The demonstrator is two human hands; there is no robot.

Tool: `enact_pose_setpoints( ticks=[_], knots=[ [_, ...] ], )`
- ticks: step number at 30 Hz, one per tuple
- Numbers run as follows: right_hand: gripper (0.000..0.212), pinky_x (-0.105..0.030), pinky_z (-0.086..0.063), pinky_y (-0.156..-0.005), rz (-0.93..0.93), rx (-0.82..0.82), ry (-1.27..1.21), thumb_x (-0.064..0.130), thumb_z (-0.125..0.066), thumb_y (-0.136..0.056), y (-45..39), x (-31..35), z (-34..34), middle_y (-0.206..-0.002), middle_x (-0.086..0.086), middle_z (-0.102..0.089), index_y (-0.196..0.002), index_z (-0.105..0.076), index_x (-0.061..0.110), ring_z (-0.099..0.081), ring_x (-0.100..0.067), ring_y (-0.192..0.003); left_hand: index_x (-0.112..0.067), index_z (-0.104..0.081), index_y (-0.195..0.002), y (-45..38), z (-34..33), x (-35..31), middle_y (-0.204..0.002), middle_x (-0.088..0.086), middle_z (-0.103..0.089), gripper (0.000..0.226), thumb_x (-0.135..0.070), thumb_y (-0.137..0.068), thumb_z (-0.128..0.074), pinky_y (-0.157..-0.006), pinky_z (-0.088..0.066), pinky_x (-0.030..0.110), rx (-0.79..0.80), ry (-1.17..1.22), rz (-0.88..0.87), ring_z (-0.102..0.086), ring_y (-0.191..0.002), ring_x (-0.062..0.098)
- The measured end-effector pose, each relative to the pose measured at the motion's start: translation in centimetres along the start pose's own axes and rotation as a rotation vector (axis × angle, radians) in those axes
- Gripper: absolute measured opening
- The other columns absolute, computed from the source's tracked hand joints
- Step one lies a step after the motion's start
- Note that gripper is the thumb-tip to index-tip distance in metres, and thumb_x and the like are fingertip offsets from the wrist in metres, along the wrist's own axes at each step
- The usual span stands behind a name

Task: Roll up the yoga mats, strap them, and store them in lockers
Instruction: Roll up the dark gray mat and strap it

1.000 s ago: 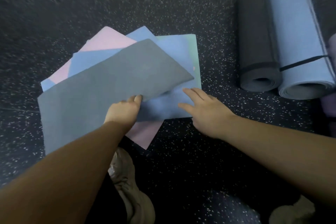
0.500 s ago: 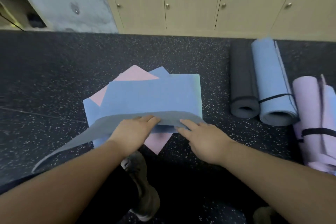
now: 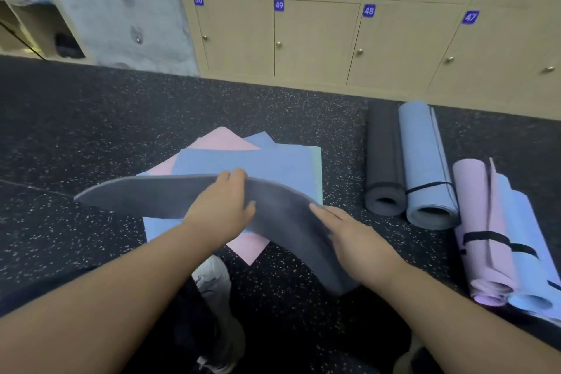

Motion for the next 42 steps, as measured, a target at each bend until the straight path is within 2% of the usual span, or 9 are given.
enact_pose_setpoints(
  ticks=[4,7,15,19,23,27,31,36,42],
  knots=[
    [0.059,-0.016,-0.027,-0.102,-0.048,-0.09,-0.052,0.008,-0.038,-0.099,-1.1,-0.8,0.1,-0.154,0.015,-0.025,-0.151,-0.02,0.03,-0.038,-0.01,-0.133,-0.008,-0.021,-0.143,-1.8,-2.2,-0.3,-0.153,0.012,-0.02,0.067,-0.036,-0.093,-0.056,-0.11,-0.028,0.035,0.187,0.105,0.066,-0.027,-0.14,0.027],
    [0.06,-0.019,-0.025,-0.105,-0.084,-0.104,-0.144,0.007,-0.04,-0.097,-2.4,-1.2,0.6,-0.154,0.012,-0.027,-0.151,-0.023,0.027,-0.034,-0.01,-0.135,-0.021,0.002,-0.153,-4.7,-3.1,-1.0,-0.16,0.009,0.009,0.087,-0.041,-0.092,-0.058,-0.118,-0.013,0.041,0.266,0.088,0.04,0.0,-0.148,0.027],
    [0.077,-0.034,-0.036,-0.104,-0.228,-0.029,-0.18,0.002,-0.039,-0.088,-4.7,-4.1,3.0,-0.154,0.007,-0.024,-0.152,-0.01,0.036,-0.041,-0.024,-0.132,-0.042,0.003,-0.15,-9.6,-5.6,-7.0,-0.161,-0.001,0.009,0.084,-0.037,-0.092,-0.057,-0.119,-0.012,0.04,0.317,0.118,-0.189,0.002,-0.148,0.026],
    [0.073,-0.022,-0.03,-0.106,-0.268,-0.1,-0.281,-0.004,-0.038,-0.086,-4.6,-5.9,4.0,-0.146,0.0,-0.043,-0.149,-0.029,0.032,-0.04,-0.017,-0.133,-0.036,0.005,-0.151,-9.5,-7.2,-9.9,-0.16,-0.001,0.012,0.091,-0.03,-0.089,-0.062,-0.118,-0.004,0.032,0.427,0.064,-0.339,0.009,-0.148,0.022],
    [0.059,0.005,-0.018,-0.091,-0.321,-0.211,-0.472,-0.007,-0.039,-0.088,-3.9,-7.2,4.0,-0.142,0.005,-0.049,-0.139,-0.049,0.02,-0.041,-0.003,-0.13,-0.046,0.023,-0.141,-8.1,-8.8,-10.7,-0.158,-0.007,0.021,0.109,-0.043,-0.082,-0.069,-0.119,-0.012,0.043,0.581,-0.023,-0.383,0.016,-0.146,0.02],
    [0.05,0.007,-0.024,-0.089,-0.331,-0.299,-0.622,-0.007,-0.043,-0.091,-2.3,-8.7,4.1,-0.13,0.013,-0.055,-0.133,-0.055,0.019,-0.045,0.008,-0.115,-0.063,0.033,-0.115,-7.2,-9.6,-10.9,-0.158,-0.01,0.02,0.111,-0.062,-0.073,-0.07,-0.12,-0.011,0.043,0.595,0.001,-0.418,0.017,-0.146,0.015],
    [0.05,0.004,-0.035,-0.083,-0.391,-0.346,-0.788,-0.005,-0.045,-0.094,-0.6,-11.1,4.0,-0.112,0.029,-0.055,-0.129,-0.053,0.029,-0.053,0.023,-0.09,-0.064,0.031,-0.118,-6.8,-10.7,-10.8,-0.158,-0.008,0.02,0.112,-0.062,-0.071,-0.071,-0.119,-0.012,0.042,0.592,-0.017,-0.439,0.014,-0.146,0.014],
    [0.046,-0.035,-0.046,-0.103,-0.558,-0.339,-0.986,-0.002,-0.044,-0.096,0.6,-13.5,1.6,-0.117,0.011,-0.067,-0.131,-0.058,0.024,-0.063,-0.007,-0.108,-0.061,0.037,-0.122,-4.9,-14.1,-10.8,-0.159,-0.004,0.018,0.113,-0.063,-0.075,-0.066,-0.119,-0.015,0.042,0.646,-0.134,-0.485,0.003,-0.148,0.019],
    [0.058,-0.023,-0.051,-0.092,-0.545,-0.263,-0.79,-0.011,-0.035,-0.089,0.5,-13.8,0.2,-0.12,0.004,-0.062,-0.133,-0.055,0.021,-0.063,-0.008,-0.097,-0.062,0.039,-0.11,-4.2,-17.7,-11.0,-0.161,-0.005,0.003,0.094,-0.019,-0.091,-0.042,-0.111,-0.029,0.033,0.577,-0.099,-0.52,-0.013,-0.146,0.016]
  ],
)
Point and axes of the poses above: each hand's wrist, its own y-axis away from the middle knuckle, its own z-axis out of the back of the hand, x = y × z, the point moved 1 cm from there along -y, towards the middle knuckle
